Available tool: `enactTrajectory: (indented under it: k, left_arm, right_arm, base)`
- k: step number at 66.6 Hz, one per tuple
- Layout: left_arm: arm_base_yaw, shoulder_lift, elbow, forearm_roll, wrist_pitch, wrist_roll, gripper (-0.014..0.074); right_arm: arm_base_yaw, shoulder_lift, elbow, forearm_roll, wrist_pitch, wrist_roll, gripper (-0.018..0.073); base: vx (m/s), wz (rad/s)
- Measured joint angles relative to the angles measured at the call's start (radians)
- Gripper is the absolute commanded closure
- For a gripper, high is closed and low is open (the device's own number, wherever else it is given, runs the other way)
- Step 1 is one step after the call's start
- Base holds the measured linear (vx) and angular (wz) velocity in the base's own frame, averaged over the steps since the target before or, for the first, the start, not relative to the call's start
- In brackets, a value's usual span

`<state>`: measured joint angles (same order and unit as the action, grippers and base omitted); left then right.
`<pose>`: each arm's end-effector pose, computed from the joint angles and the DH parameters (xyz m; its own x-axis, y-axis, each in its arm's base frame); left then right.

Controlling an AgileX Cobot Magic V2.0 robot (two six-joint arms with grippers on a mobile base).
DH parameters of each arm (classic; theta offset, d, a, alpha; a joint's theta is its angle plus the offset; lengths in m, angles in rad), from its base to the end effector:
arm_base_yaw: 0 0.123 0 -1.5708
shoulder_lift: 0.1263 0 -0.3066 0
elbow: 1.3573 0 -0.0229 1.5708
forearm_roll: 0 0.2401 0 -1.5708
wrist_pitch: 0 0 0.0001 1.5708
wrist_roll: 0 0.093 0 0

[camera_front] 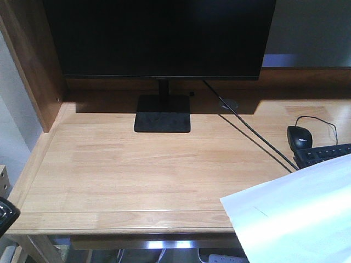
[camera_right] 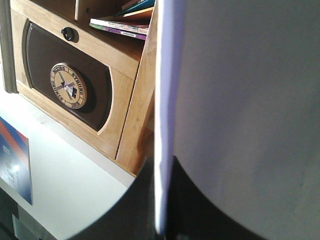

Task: Grab stapler and paper to desk for stapling
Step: 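Stop at the desk edge with both items held, then lower the left gripper with the stapler toward the desk top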

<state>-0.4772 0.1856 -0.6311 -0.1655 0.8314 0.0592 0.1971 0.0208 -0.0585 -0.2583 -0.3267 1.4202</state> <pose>-0.0125 -0.0063 0.3321 -0.2848 0.0882 -0.9545 0.5451 0.8340 -0.0856 0.0141 0.0106 0.2601 -0.0856 0.9206 -0.3809 -0.4899 0.2940 0.8207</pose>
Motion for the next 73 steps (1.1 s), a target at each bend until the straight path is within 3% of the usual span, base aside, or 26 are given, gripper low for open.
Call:
enactTrajectory:
  k: [73]
  left_arm:
    - [0.000, 0.000, 0.000, 0.000, -0.001, 0.000, 0.0603]
  right_arm:
    - [0.000, 0.000, 0.000, 0.000, 0.000, 0.000, 0.0561]
  base:
    - [0.00, 0.00]
